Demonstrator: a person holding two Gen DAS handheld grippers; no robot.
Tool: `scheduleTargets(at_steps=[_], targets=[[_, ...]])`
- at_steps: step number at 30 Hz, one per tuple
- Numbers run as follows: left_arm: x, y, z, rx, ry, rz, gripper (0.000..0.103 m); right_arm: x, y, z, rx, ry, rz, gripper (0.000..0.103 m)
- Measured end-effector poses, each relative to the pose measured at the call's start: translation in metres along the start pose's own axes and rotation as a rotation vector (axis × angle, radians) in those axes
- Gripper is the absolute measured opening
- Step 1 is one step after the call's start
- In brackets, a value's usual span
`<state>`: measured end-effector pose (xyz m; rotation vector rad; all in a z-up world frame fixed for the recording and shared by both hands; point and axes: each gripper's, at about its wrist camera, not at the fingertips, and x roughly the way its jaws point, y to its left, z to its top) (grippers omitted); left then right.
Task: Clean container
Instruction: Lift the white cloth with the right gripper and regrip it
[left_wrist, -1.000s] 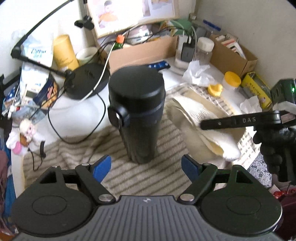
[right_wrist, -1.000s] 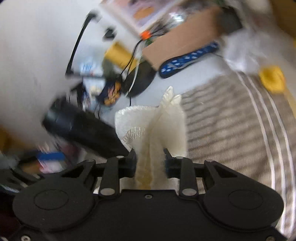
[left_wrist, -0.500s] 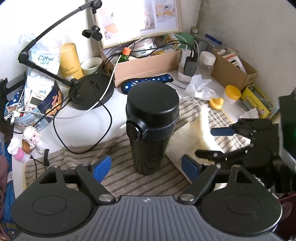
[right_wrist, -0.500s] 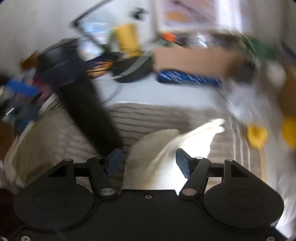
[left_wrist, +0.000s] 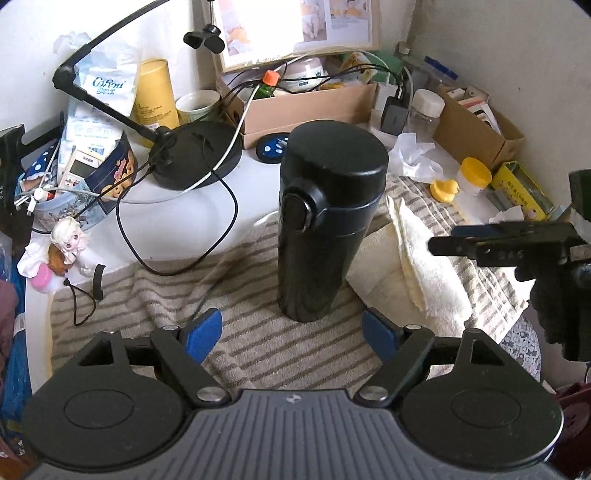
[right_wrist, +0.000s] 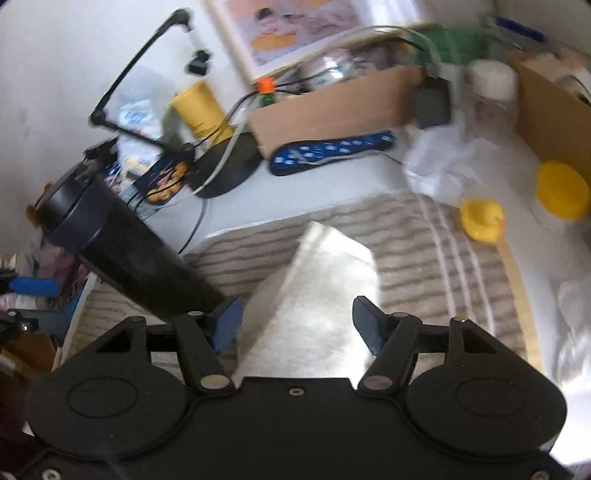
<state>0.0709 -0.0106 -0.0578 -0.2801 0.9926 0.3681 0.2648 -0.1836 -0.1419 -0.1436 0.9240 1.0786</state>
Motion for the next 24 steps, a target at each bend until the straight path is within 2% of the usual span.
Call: scheduleTargets(at_steps=[3, 4, 5, 6, 8, 10, 13, 16, 18, 21, 23, 24], targets=[[0.000, 0.000, 0.002, -0.003, -0.010, -0.002, 0.083, 0.026, 0.027, 0.002, -0.128, 0.085, -0.089, 0.067], [-0.001, 0.001, 0.003, -0.004, -0.012, -0.001, 0.083, 0.031, 0.032, -0.001, -0.158, 0.093, -0.106, 0.064], [-0.002, 0.002, 0.003, -0.005, -0.015, 0.001, 0.083, 0.035, 0.036, -0.004, -0.187, 0.095, -0.119, 0.048], [-0.002, 0.003, 0.003, -0.007, -0.017, 0.002, 0.083, 0.037, 0.039, -0.007, -0.209, 0.097, -0.136, 0.038], [-0.003, 0.007, 0.002, -0.016, -0.016, 0.006, 0.083, 0.032, 0.033, -0.009, -0.188, 0.102, -0.127, 0.025], [-0.002, 0.011, 0.002, -0.025, -0.011, 0.008, 0.083, 0.024, 0.022, -0.007, -0.118, 0.097, -0.095, 0.019], [0.000, 0.014, 0.002, -0.026, -0.007, 0.002, 0.083, 0.012, 0.016, -0.004, -0.104, 0.088, -0.096, 0.010], [0.001, 0.013, 0.003, -0.013, -0.007, -0.009, 0.083, -0.002, 0.017, 0.000, -0.091, 0.075, -0.080, 0.008], [0.001, 0.014, 0.003, -0.008, -0.007, -0.014, 0.083, -0.016, 0.022, 0.004, -0.070, 0.049, -0.006, 0.008], [0.001, 0.016, 0.002, -0.006, -0.002, -0.017, 0.083, -0.026, 0.039, 0.008, -0.117, 0.046, 0.084, 0.007], [0.002, 0.018, 0.001, -0.008, -0.002, -0.019, 0.083, -0.016, 0.053, 0.004, -0.154, 0.131, 0.187, 0.008], [0.001, 0.017, 0.001, -0.008, -0.003, -0.020, 0.083, -0.002, 0.062, -0.003, -0.199, 0.211, 0.204, 0.008]])
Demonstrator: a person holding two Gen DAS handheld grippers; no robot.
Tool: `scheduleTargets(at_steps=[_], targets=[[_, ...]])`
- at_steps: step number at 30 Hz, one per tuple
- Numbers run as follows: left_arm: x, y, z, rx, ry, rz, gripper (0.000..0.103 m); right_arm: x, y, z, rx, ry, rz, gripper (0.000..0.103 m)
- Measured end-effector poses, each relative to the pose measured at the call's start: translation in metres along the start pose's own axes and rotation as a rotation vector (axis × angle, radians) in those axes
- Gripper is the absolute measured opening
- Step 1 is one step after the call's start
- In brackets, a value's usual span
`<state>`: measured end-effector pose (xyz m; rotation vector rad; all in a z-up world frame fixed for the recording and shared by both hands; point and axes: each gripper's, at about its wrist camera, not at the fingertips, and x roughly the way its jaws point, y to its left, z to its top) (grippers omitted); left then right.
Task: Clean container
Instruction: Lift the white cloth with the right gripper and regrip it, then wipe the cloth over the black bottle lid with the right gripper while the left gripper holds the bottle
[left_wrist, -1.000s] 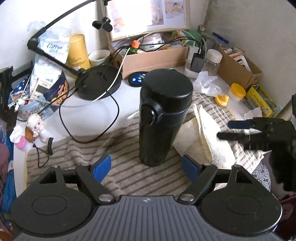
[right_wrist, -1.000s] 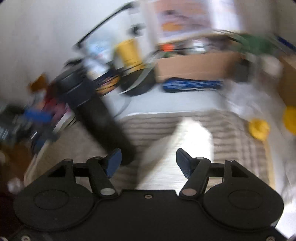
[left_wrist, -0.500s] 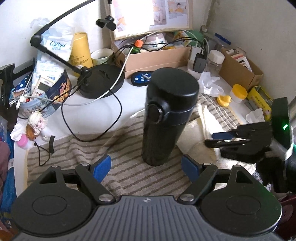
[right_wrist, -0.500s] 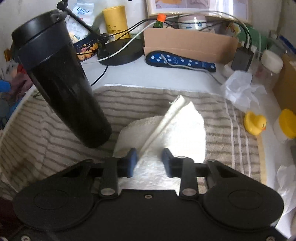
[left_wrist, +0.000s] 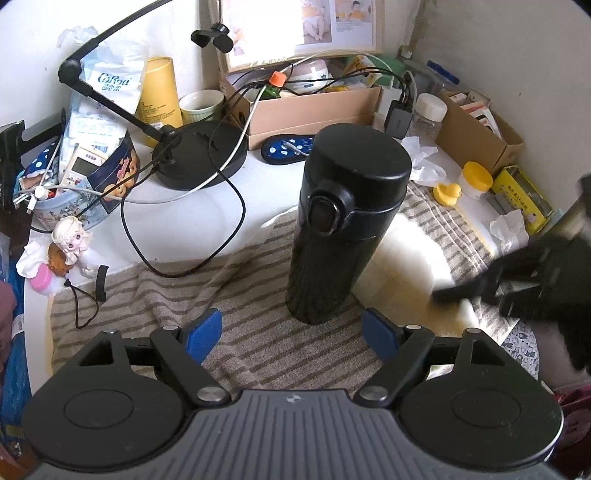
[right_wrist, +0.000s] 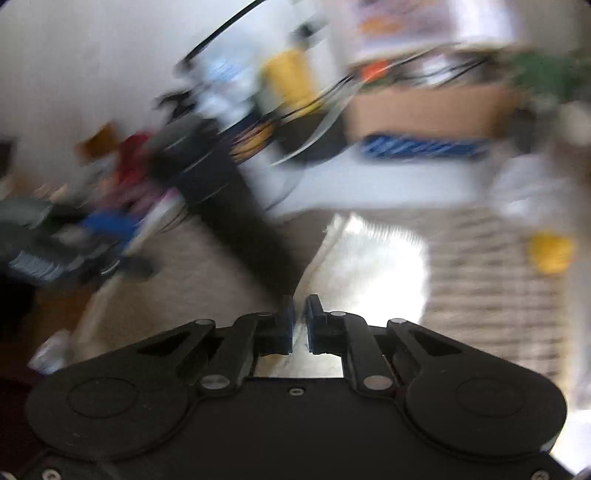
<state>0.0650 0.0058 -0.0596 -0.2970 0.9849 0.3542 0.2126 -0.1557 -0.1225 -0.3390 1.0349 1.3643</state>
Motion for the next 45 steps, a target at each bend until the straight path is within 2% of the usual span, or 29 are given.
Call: scheduleTargets(at_steps=[1, 2, 3, 4, 6, 7, 10, 14, 19, 24, 25, 26, 28, 32, 35, 40, 42, 43, 45], targets=[[0.000, 0.000, 0.000, 0.000, -0.001, -0.002, 0.083, 0.015, 0.006, -0.005, -0.042, 0.052, -0.011, 0.016], [0.000, 0.000, 0.001, 0.001, -0.003, -0.002, 0.083, 0.028, 0.010, -0.012, -0.074, 0.068, -0.048, 0.032], [-0.001, 0.000, 0.001, 0.003, -0.007, -0.002, 0.083, 0.038, 0.010, -0.018, -0.076, 0.081, -0.077, 0.033], [-0.003, 0.000, 0.001, 0.003, -0.014, -0.001, 0.083, 0.039, 0.008, -0.021, -0.050, 0.075, -0.077, 0.033], [-0.005, 0.003, -0.001, -0.005, -0.020, 0.001, 0.083, 0.021, 0.001, -0.019, 0.023, 0.005, -0.022, 0.042], [-0.004, 0.004, -0.002, -0.013, -0.013, 0.004, 0.083, 0.011, -0.002, -0.018, 0.060, -0.031, 0.008, 0.053], [-0.001, 0.008, -0.004, -0.034, 0.003, 0.016, 0.083, -0.019, -0.013, -0.014, 0.080, -0.097, 0.060, 0.056], [-0.001, 0.006, -0.002, -0.034, -0.003, 0.011, 0.083, -0.039, -0.046, -0.009, 0.104, -0.122, 0.002, 0.061], [-0.001, 0.003, -0.005, -0.029, 0.008, 0.018, 0.083, -0.019, -0.102, -0.015, 0.253, -0.085, -0.001, 0.061], [-0.004, 0.007, -0.008, -0.053, 0.016, 0.045, 0.083, 0.019, -0.141, -0.025, 0.412, -0.051, 0.100, 0.060], [-0.004, 0.008, -0.009, -0.059, 0.018, 0.050, 0.083, 0.024, -0.142, -0.027, 0.421, -0.042, 0.114, 0.057], [-0.004, 0.008, -0.009, -0.063, 0.021, 0.054, 0.083, 0.029, -0.140, -0.026, 0.409, -0.034, 0.119, 0.046], [-0.004, 0.009, -0.011, -0.072, 0.029, 0.062, 0.083, 0.038, -0.134, -0.023, 0.361, -0.032, 0.131, 0.037], [-0.003, 0.012, -0.013, -0.087, 0.036, 0.068, 0.083, 0.046, -0.117, -0.019, 0.318, -0.029, 0.167, 0.036], [-0.003, 0.014, -0.011, -0.097, 0.026, 0.071, 0.083, 0.056, -0.109, -0.023, 0.294, -0.010, 0.128, 0.036], [-0.008, 0.022, -0.007, -0.113, -0.116, 0.078, 0.083, 0.057, -0.101, -0.028, 0.305, -0.052, 0.076, 0.038], [-0.002, 0.025, -0.006, -0.095, -0.132, 0.044, 0.083, 0.056, -0.096, -0.027, 0.290, -0.054, 0.049, 0.033], [0.002, 0.025, -0.004, -0.091, -0.119, 0.021, 0.083, 0.054, -0.096, -0.027, 0.301, -0.057, 0.048, 0.027], [0.010, 0.025, 0.000, -0.086, -0.090, -0.031, 0.083, 0.046, -0.098, -0.027, 0.334, -0.076, 0.055, 0.024]])
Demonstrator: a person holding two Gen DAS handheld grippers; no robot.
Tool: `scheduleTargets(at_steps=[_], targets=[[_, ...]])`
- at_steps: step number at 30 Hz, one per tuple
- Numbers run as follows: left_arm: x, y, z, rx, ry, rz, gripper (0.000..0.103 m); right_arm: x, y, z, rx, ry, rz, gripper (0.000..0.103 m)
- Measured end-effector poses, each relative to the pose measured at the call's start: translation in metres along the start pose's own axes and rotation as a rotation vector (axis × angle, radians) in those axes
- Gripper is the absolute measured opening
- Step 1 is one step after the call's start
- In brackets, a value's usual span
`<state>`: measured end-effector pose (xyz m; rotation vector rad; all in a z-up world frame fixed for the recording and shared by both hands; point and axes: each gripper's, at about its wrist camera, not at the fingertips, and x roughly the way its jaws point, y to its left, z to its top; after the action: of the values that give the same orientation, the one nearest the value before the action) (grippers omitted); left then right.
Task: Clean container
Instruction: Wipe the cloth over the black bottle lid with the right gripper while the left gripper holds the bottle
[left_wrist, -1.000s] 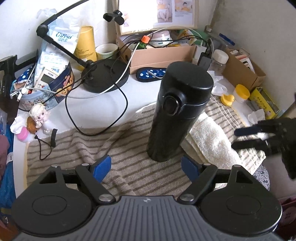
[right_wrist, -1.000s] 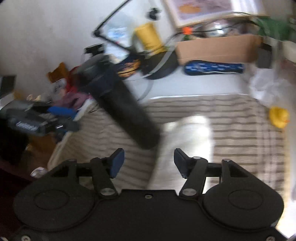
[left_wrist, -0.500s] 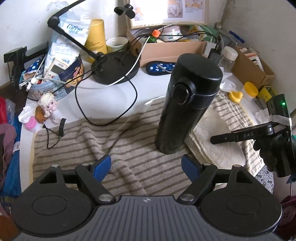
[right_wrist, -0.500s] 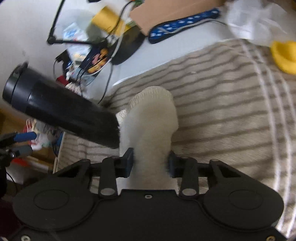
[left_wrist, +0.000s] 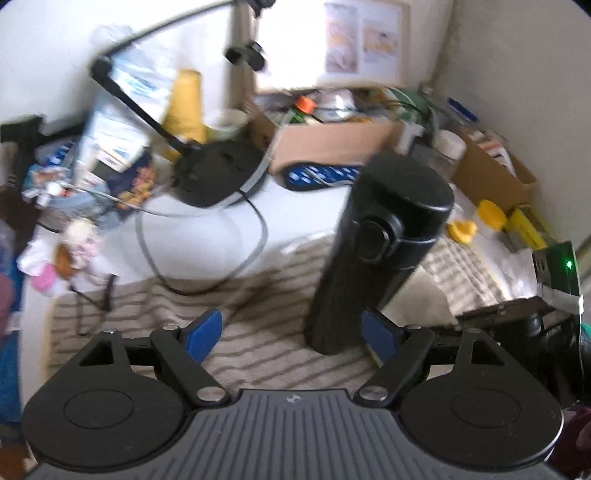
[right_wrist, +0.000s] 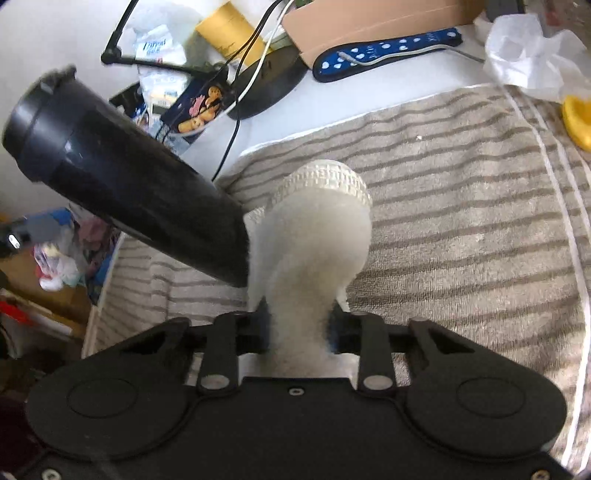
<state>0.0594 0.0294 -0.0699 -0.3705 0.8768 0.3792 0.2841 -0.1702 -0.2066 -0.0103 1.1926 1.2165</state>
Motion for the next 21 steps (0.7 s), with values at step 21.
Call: scheduleTargets(at_steps=[21], targets=[[0.014, -0.043, 0.019, 0.243, -0.122, -0.102, 0.083, -0.129, 0.081, 0.043, -0.128, -0.363, 0.026, 0.023]])
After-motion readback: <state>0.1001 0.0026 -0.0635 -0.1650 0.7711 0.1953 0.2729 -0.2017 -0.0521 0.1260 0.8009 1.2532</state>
